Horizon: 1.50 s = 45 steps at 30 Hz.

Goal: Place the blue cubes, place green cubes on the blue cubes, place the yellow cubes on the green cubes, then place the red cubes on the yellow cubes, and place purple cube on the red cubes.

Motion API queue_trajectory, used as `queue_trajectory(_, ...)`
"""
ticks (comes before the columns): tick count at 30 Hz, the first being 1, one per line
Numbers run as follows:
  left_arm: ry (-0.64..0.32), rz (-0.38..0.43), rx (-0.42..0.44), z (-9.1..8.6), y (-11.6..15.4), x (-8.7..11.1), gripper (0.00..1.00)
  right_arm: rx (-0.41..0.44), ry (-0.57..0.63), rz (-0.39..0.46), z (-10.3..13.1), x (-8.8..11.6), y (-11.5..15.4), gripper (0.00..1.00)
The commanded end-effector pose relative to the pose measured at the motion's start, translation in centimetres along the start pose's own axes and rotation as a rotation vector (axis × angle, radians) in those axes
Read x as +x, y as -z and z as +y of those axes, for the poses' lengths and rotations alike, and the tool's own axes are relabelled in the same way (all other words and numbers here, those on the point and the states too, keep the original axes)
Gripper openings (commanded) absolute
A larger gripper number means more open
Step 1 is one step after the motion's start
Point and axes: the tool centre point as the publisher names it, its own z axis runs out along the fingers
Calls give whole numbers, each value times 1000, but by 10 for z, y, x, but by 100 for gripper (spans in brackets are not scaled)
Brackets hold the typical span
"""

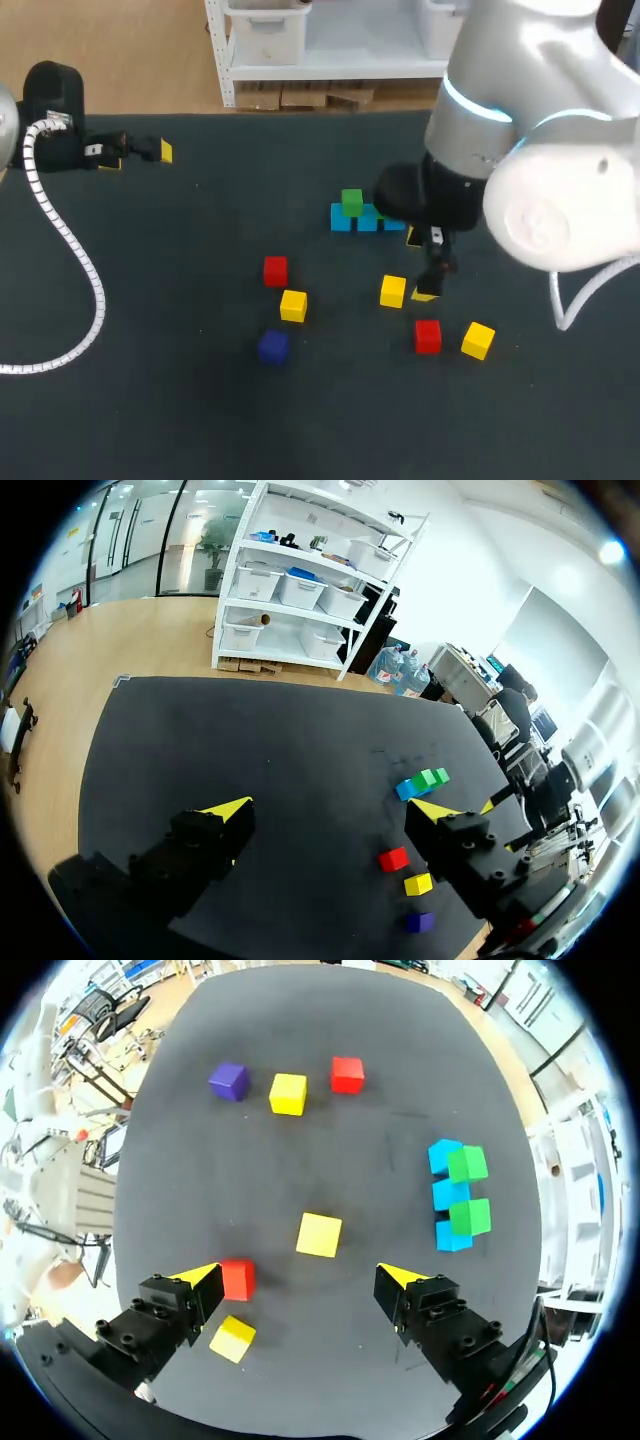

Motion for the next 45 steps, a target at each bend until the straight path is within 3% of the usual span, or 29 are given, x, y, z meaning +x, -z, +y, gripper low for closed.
queue_trajectory(1, -2, -6, 11, 2, 0, 1, 100, 7, -48, 29, -5, -12, -12, 93)
queue_trajectory(2, -2, -6, 11, 2, 0, 1, 100, 15, -53, 43, -5, -12, -15, 81)
queue_trajectory(5, -2, -6, 11, 2, 0, 1, 100, -4, -114, 47, -5, -15, -22, 81)
queue_trajectory(20, -2, -6, 11, 2, 0, 1, 100, 27, -121, 85, -6, -14, -50, 85)
queue_trajectory(26, -2, -6, 11, 2, 0, 1, 100, -1, -124, 97, -4, -13, -58, 79)
queue_trajectory(28, -2, -6, 11, 2, 0, 1, 100, -16, -131, 96, -4, -12, -60, 68)
queue_trajectory(29, -2, -6, 11, 2, 0, 1, 100, -24, -127, 100, -3, -12, -61, 49)
queue_trajectory(31, -2, -6, 11, 2, 0, 1, 100, -45, -128, 98, -2, -12, -61, 36)
queue_trajectory(33, -2, -6, 11, 2, 0, 1, 100, -52, -116, 98, 1, -11, -58, 0)
queue_trajectory(45, -2, -6, 11, 2, 0, 1, 100, -55, -32, 68, 1, -8, -22, 0)
